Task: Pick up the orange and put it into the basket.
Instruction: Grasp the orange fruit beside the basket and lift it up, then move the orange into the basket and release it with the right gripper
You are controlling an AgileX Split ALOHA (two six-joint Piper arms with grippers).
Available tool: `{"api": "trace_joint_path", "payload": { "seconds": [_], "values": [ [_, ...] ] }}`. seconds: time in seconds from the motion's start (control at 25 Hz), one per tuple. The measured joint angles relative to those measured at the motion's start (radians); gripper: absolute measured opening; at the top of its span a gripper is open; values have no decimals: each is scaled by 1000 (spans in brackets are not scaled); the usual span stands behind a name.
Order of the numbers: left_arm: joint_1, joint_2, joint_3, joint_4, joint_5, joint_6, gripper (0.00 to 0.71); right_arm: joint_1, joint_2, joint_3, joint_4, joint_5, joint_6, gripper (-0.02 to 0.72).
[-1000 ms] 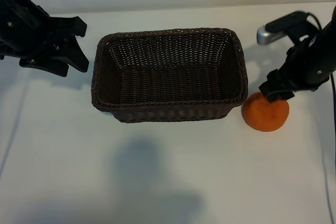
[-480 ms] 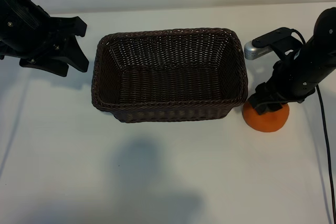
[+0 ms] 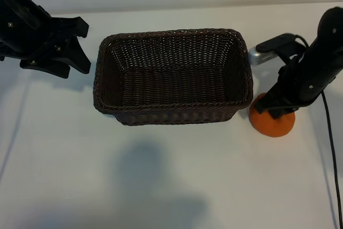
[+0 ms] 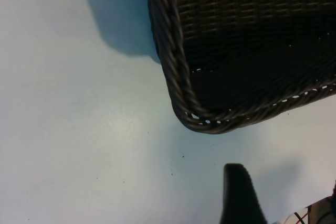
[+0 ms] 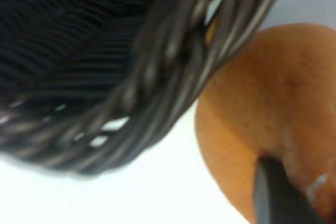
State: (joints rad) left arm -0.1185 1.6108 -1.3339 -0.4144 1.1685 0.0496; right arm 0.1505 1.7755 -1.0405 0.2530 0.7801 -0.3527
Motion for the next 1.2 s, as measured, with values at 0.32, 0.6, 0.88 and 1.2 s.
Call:
{"api": "trace_joint_path", "payload": {
  "seconds": [0.32, 0.6, 0.88, 1.2],
  "values": [
    [0, 0, 0, 0, -2, 0, 456, 0, -152, -85, -42, 164, 14, 53],
    [0, 0, 0, -1, -2, 1, 456, 0, -256, -133, -171, 232, 111, 53],
    [0, 0, 0, -1, -2, 1, 456, -1, -284, -226, -198, 300, 135, 53],
    [0, 0, 0, -1, -2, 1, 456, -1, -274, -272, -112, 313, 131, 53]
  ]
}}
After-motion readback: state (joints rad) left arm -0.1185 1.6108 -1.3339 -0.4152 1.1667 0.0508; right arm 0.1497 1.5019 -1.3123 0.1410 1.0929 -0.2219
